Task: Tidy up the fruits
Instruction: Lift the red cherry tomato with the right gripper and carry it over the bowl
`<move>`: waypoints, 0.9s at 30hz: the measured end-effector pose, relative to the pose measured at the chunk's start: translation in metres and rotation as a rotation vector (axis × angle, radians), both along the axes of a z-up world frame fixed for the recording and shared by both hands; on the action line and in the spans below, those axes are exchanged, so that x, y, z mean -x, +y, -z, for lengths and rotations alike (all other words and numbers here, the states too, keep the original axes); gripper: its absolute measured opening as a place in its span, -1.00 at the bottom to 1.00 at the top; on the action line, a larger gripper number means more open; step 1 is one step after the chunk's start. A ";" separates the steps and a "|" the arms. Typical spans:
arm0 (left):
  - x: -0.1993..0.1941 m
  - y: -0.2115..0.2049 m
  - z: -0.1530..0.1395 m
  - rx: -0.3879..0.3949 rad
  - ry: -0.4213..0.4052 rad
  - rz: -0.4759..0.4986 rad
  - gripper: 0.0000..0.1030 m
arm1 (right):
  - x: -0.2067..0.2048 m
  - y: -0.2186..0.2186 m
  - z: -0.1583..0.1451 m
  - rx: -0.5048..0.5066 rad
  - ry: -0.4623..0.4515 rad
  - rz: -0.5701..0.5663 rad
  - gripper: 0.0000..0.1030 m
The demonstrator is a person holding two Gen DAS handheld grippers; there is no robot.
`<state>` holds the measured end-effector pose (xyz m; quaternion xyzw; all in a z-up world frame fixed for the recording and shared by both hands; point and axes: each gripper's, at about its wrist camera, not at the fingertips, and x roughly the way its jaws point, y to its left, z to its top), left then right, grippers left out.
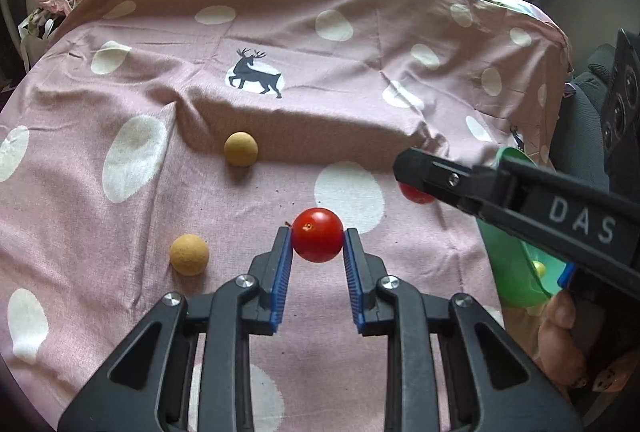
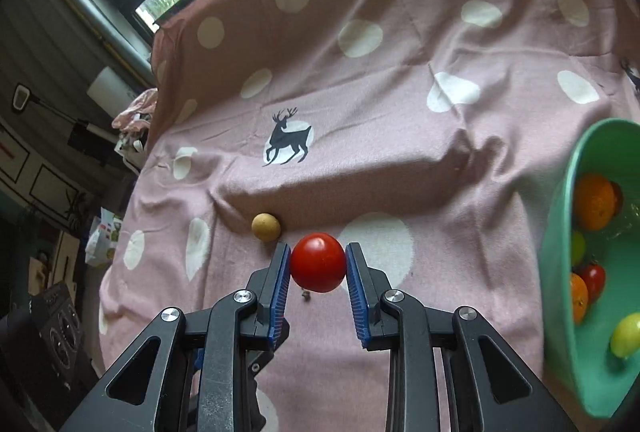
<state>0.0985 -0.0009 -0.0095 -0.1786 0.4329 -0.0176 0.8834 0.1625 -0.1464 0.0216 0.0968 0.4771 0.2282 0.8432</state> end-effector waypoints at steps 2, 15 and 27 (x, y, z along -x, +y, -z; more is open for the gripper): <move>0.004 -0.007 -0.009 -0.001 -0.030 0.019 -0.51 | 0.014 -0.018 -0.002 0.009 -0.014 0.053 -0.43; 0.021 -0.041 -0.043 -0.002 -0.140 0.074 -0.51 | 0.046 -0.091 -0.025 -0.043 -0.143 0.257 -0.44; 0.011 -0.111 -0.071 -0.054 -0.228 0.202 -0.51 | 0.052 -0.166 -0.034 -0.030 -0.188 0.470 -0.44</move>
